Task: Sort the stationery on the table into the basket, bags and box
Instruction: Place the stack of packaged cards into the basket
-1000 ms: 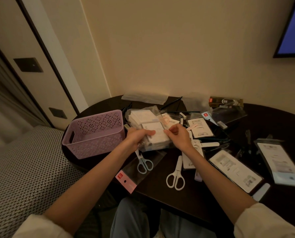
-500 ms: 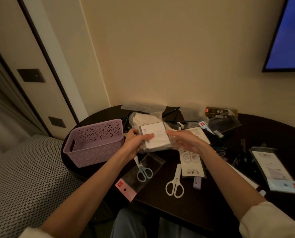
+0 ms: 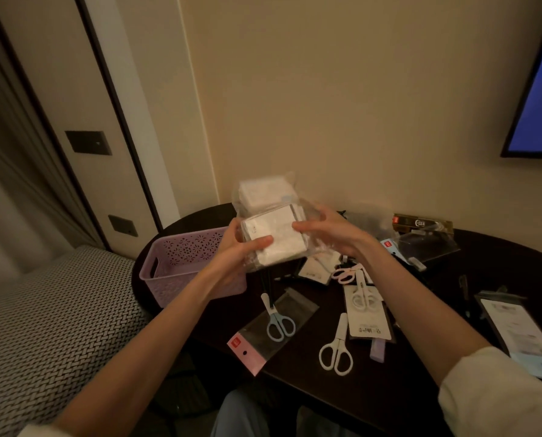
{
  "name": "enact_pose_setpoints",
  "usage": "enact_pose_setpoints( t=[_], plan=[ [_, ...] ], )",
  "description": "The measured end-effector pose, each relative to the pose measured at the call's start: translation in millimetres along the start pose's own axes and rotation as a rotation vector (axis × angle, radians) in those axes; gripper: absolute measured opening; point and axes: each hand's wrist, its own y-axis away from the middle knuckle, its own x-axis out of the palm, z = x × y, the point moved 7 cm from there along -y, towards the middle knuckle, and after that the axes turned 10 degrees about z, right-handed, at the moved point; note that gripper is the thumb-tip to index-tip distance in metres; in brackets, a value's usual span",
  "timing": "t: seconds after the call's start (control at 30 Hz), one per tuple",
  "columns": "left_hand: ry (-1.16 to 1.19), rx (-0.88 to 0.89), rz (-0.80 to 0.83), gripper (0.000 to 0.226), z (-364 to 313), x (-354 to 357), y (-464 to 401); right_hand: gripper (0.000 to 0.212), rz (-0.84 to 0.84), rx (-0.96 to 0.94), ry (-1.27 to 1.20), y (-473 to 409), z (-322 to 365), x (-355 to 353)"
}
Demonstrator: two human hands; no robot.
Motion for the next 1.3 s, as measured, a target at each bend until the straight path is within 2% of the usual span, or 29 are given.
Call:
enact_pose_setpoints(
  t=[0.07, 0.17, 0.27, 0.37, 0.57, 0.67, 0.8, 0.97, 1.03, 1.2, 1.3],
  plan=[
    [-0.142, 0.023, -0.065, 0.078, -8, -19, 0, 0.108, 0.018, -0.026, 0.091, -13, 20, 11],
    [-0.27, 0.079, -0.185, 0.073, -14, -47, 2, 0.097, 0.019, -0.14, 0.298, -31, 59, 36],
    [-0.24, 0.119, -0.265, 0.067, -15, -69, 4, 0.094, 0.029, -0.244, 0.599, -59, 85, 63],
    [-0.205, 0.07, -0.342, 0.061, -6, -94, 4, 0.094, 0.088, -0.255, 0.732, -90, 88, 84],
    [-0.09, -0.078, -0.415, 0.081, 12, -131, 10, 0.098, 0.204, -0.232, 0.903, -139, 72, 112],
    [-0.177, -0.145, -0.47, 0.095, 16, -155, 12, 0.097, 0.254, -0.259, 0.969, -150, 69, 126],
    [-0.211, -0.157, -0.549, 0.098, 13, -184, 19, 0.095, 0.279, -0.304, 1.027, -157, 67, 137],
    [-0.323, -0.115, -0.63, 0.132, 20, -215, 33, 0.092, 0.343, -0.319, 0.989, -152, 52, 149],
    [-0.405, -0.13, -0.626, 0.133, 39, -230, 30, 0.091, 0.348, -0.315, 0.982, -150, 41, 150],
    [-0.685, -0.196, -0.669, 0.127, 10, -194, 57, 0.092, 0.39, -0.295, 1.025, -149, 22, 149],
    [-0.743, -0.195, -0.582, 0.131, 10, -198, 57, 0.092, 0.413, -0.26, 1.054, -149, 17, 147]
  ],
)
